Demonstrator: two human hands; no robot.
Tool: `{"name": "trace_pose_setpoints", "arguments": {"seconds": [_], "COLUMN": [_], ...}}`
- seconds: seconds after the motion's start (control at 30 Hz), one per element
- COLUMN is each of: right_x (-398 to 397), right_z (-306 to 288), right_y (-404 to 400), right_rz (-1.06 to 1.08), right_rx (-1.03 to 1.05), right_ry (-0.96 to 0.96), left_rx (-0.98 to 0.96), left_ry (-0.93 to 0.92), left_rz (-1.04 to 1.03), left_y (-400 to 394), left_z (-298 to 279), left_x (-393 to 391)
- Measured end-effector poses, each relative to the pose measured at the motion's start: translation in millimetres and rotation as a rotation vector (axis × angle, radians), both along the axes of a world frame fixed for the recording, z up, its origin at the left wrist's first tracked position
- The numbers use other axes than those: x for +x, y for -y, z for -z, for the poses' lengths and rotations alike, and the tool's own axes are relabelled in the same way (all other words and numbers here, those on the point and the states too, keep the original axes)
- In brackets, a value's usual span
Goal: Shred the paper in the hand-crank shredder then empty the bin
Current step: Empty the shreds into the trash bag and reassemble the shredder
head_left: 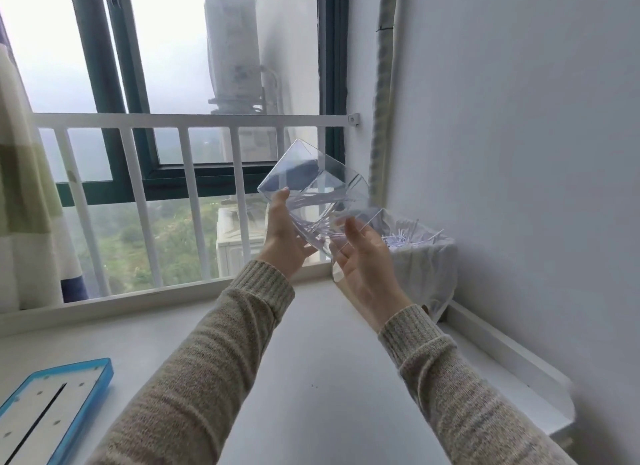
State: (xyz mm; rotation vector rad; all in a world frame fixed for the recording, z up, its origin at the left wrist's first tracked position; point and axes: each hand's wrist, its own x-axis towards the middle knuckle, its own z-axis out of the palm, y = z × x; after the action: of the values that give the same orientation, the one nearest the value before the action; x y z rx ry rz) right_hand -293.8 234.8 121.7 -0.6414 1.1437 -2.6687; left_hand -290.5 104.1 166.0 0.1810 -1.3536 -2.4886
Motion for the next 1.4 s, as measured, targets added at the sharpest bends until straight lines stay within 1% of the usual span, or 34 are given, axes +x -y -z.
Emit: {"name": "trace_pose_setpoints", "arguments": {"seconds": [0.13,0.2,0.3,0.37,0.47,0.63,0.7,0.83,1.07,1.2,1.3,1.4], "right_x": [-7.0,-5.8,-6.7,-9.1,-11.9,-16.6,-19.2,-23.6,-30.8,-37.8,-42.2,-48.4], "right_z": [-3.6,-7.2,-12.6,-14.8,-16.7,-17.3,-17.9,-18.0,-20.6,-26.7,-30.0,-30.8], "right_y": [0.9,3.3,11.4,16.5,19.2,20.5,20.7,24.1,32.5,34.1,32.2,31.0], "right_rz": [-0.044,-0.064,-0.038,-0.031,-0.04,-0.037,-0.038,-0.061,-0.103,-0.097,-0.107,-0.146], "right_rx": [-0.039,-0.093,-0.153,-0.186,-0.235,-0.284,-0.298,-0.341,-0.509,-0.551,-0.558,-0.573], "right_ry": [0.06,0.093,0.163,0.207,0.211,0.222,0.235,0.261,0.291,0.277,0.287,0.264], "left_rx": [-0.115,-0.174,-0.225,-0.298,-0.422,-0.567,-0.603,-0.683,-0.844,-0.937,-1.035,-1.194], "left_ry": [0.012,0.017,0.015,0.016,-0.015,-0.009,-0.021,-0.13,-0.196,-0.261,-0.273,-0.232], "left_rz": [0.028,-0.001,-0.063,-0.08,-0.012,-0.025,-0.054,-0.218,-0.295,-0.345,-0.324,-0.217], "left_y": [1.9,-0.1,-5.8,-8.3,-14.2,-21.3,-25.0,-32.6,-42.3,-50.7,-56.7,-60.0], "left_z": [-12.7,-19.2,-26.3,-29.2,-33.9,-34.5,-34.7,-36.9,-44.7,-47.2,-51.0,-56.8], "left_x": [-1.3,0.5,-2.3,-6.0,-4.8,-6.3,-7.9,-10.1,-21.6,-27.0,-30.2,-34.9]}}
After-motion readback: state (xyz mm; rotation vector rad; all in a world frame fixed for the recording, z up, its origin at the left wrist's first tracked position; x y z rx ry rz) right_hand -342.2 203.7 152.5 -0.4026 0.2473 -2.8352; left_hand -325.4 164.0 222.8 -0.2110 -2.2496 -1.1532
